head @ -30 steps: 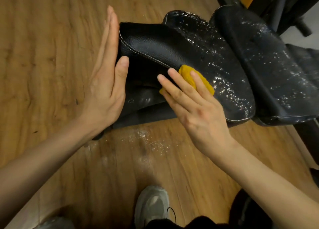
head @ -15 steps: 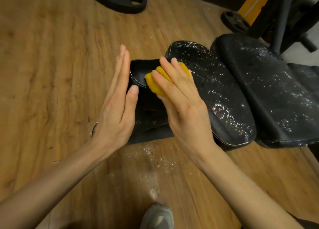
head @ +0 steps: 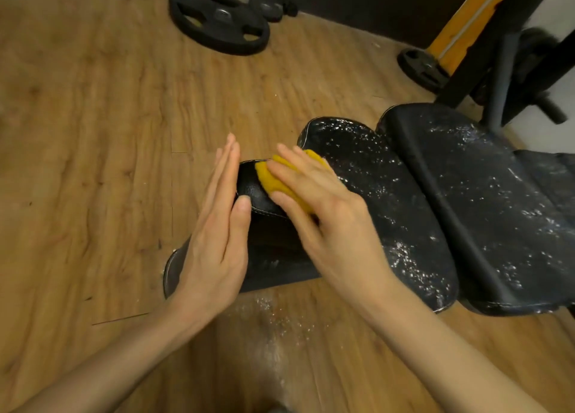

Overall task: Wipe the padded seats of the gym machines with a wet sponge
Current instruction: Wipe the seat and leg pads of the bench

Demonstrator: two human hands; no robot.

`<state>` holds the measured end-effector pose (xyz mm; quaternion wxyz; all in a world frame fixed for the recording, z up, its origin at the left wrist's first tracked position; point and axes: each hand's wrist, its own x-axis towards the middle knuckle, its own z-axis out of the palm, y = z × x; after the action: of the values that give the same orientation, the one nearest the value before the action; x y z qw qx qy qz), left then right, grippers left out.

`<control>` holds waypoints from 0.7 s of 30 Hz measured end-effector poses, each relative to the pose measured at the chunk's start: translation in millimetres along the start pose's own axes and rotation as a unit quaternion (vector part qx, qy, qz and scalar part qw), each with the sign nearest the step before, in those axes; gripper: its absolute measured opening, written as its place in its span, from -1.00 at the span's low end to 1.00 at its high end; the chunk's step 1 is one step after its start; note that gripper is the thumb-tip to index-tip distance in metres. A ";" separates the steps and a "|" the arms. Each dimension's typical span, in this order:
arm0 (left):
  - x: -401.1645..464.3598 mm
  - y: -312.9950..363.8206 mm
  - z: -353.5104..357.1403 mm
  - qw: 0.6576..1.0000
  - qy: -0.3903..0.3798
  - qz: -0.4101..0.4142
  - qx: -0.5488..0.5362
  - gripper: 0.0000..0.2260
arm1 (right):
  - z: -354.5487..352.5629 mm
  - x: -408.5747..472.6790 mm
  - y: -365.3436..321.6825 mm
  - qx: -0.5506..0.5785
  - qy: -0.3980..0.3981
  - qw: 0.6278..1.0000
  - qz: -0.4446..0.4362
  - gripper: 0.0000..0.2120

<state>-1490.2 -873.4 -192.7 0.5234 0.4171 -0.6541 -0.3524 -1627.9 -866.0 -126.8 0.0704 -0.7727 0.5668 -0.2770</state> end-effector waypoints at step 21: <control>14.2 5.4 -0.3 0.997 -0.001 -0.072 -0.017 -0.56 | -2.8 12.5 -7.3 0.029 0.009 0.997 0.064 -0.73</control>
<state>-1492.3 -884.3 -182.3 0.5033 0.4539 -0.6166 -0.4006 -1620.6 -874.3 -117.0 0.1054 -0.7298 0.6076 -0.2950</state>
